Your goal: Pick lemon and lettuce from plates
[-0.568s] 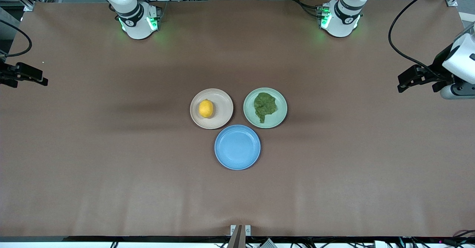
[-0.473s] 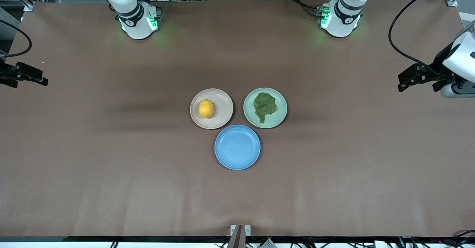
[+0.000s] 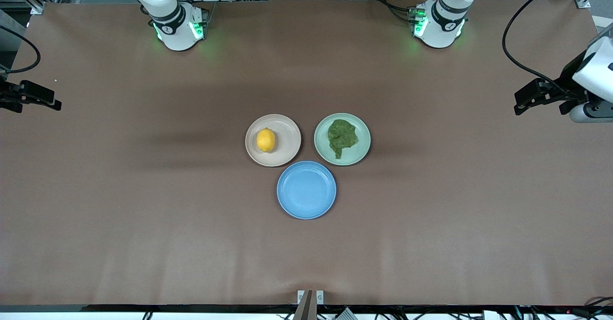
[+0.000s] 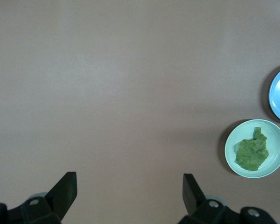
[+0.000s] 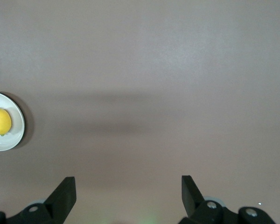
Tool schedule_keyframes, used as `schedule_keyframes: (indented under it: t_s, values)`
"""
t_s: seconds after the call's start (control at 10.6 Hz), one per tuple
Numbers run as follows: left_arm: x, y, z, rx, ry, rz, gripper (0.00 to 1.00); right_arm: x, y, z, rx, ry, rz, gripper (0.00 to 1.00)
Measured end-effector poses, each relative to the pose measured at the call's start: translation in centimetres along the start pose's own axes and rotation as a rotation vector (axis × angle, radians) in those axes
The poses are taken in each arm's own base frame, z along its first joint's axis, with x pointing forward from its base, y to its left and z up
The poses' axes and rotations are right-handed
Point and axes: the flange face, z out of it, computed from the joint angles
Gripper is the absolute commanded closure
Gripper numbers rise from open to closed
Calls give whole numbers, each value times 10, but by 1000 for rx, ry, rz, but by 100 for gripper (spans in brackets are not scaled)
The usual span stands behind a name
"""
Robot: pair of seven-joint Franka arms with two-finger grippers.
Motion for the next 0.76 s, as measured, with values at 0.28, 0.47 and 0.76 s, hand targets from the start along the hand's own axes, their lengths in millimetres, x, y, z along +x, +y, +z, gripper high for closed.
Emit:
schedule_keyframes:
  t_s: [0.28,0.47,0.76]
  values:
    - [4,24,19,-49,-43,33,0,0,0,0,1,-3,11,0]
    - [14,49,51,-101,-100,64,0,1,-11,1,3,-8,86,0]
    - [22,122,97,-112,-130,119,0,8,-67,6,-7,-19,201,0]
